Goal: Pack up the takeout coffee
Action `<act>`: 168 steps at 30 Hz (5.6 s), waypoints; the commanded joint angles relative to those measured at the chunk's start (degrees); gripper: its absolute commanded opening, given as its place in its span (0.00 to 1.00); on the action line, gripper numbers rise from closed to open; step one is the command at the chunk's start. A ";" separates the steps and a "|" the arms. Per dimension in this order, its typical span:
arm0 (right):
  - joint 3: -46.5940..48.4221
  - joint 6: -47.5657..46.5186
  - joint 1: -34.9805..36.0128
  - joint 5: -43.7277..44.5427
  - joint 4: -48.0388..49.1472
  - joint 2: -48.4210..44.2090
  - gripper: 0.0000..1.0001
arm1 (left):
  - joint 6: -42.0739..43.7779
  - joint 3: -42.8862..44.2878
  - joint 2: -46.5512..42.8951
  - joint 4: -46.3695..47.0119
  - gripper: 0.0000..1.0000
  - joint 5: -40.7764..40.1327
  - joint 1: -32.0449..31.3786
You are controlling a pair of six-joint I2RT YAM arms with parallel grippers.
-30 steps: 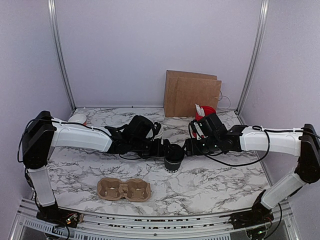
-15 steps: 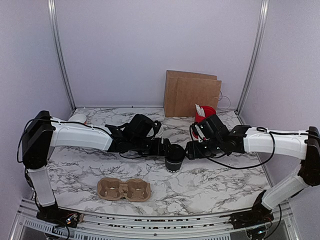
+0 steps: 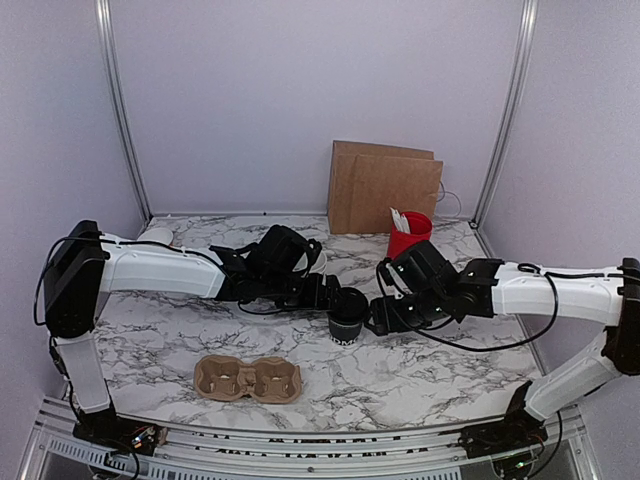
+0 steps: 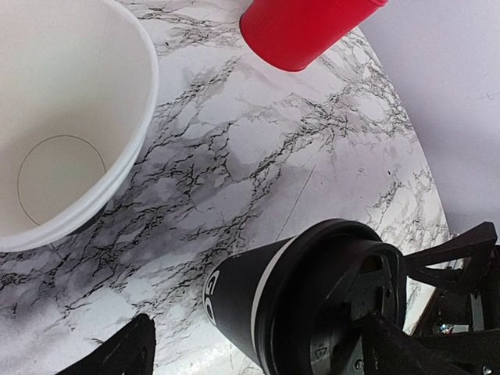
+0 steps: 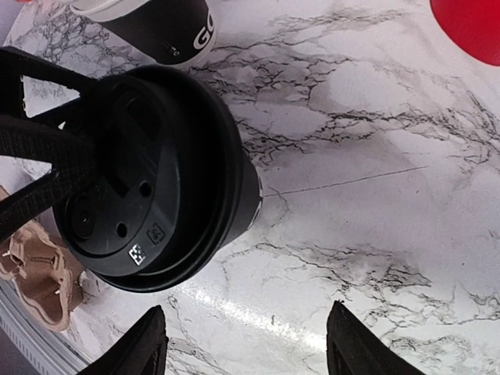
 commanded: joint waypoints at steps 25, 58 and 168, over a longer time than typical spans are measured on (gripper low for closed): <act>1.55 -4.46 -11.15 -8.41 11.32 2.76 0.68 | 1.53 -0.41 1.33 -3.60 0.92 0.38 0.26; -6.03 5.43 0.72 -4.24 3.58 2.46 0.66 | 1.47 -0.33 1.42 -3.64 0.92 -1.66 0.69; 0.57 8.68 -0.12 1.67 6.91 5.07 0.64 | 4.81 -1.84 -2.17 -6.31 0.92 -1.58 1.99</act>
